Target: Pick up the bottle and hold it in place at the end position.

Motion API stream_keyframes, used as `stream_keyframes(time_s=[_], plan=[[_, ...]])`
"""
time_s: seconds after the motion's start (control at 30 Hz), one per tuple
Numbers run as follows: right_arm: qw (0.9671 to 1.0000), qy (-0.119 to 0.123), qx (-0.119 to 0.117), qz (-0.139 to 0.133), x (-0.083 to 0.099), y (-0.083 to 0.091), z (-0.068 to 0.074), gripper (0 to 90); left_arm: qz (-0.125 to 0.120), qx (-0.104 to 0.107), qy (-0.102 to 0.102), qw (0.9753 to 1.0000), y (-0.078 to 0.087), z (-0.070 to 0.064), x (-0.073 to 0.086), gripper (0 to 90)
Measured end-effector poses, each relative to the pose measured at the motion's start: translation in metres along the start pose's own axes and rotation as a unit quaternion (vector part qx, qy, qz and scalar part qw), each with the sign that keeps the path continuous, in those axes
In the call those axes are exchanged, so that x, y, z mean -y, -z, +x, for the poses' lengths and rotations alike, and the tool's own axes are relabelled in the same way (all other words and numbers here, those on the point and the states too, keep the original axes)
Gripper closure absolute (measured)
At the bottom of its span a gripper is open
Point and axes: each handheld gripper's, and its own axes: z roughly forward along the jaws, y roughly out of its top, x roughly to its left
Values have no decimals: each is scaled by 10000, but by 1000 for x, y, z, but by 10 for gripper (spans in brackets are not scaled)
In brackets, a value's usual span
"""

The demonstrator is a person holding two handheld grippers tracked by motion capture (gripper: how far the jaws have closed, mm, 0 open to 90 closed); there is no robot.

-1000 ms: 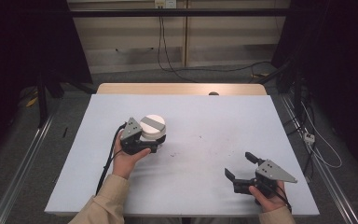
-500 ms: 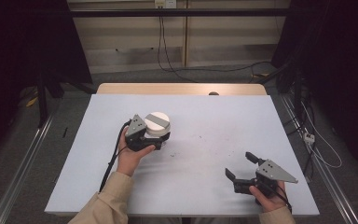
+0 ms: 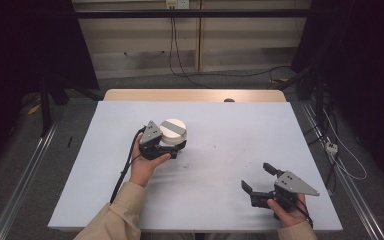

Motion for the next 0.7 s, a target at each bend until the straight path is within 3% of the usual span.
stream_keyframes(time_s=[0.7], plan=[[10000, 15, 8, 7, 0, -1, 0, 32, 62, 60, -11, 10000, -21, -2, -1, 184]])
